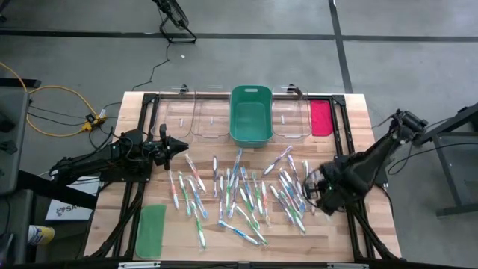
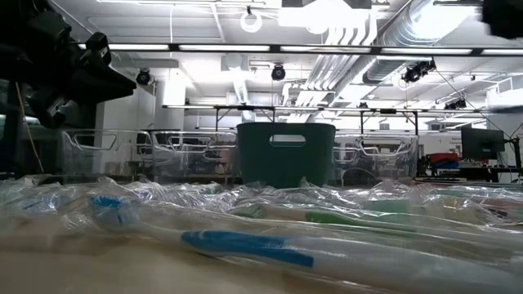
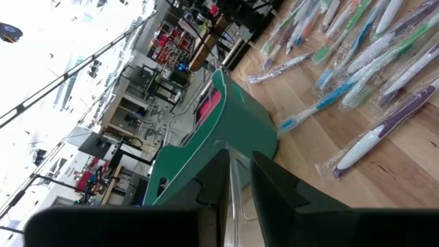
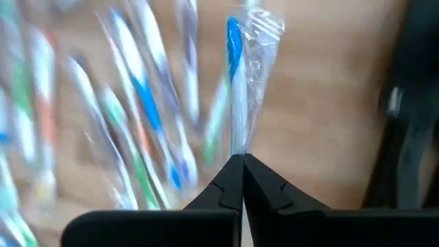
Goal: Pick & Place Toothbrushes
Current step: Put the blue toothbrush into the right transparent bin
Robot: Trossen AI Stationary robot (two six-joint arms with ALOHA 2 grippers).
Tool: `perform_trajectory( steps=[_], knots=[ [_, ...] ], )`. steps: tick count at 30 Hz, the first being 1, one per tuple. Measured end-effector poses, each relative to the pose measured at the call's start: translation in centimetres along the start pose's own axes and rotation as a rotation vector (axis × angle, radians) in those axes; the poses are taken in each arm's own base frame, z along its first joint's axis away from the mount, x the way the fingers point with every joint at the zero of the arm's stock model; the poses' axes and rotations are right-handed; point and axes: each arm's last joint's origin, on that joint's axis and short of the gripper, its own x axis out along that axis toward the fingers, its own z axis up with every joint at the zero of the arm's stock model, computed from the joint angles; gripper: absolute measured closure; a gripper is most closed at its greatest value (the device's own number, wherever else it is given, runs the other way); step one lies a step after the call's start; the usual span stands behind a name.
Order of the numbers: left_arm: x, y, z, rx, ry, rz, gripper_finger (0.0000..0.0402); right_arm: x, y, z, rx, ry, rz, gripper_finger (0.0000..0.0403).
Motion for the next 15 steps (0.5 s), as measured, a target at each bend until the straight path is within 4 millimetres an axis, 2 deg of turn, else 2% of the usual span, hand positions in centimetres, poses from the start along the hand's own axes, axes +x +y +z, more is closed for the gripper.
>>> perform_trajectory(
  steps=[7, 15],
  knots=[
    [0.0, 0.0, 0.0, 0.0, 0.0, 0.0, 0.0346, -1.1, 1.1, 6.4, -0.063, -0.142, 0.041, 0.0402],
    [0.0, 0.0, 0.0, 0.0, 0.0, 0.0, 0.0346, -1.7, 1.1, 13.9, -0.06, -0.244, 0.082, 0.0401]
  ],
)
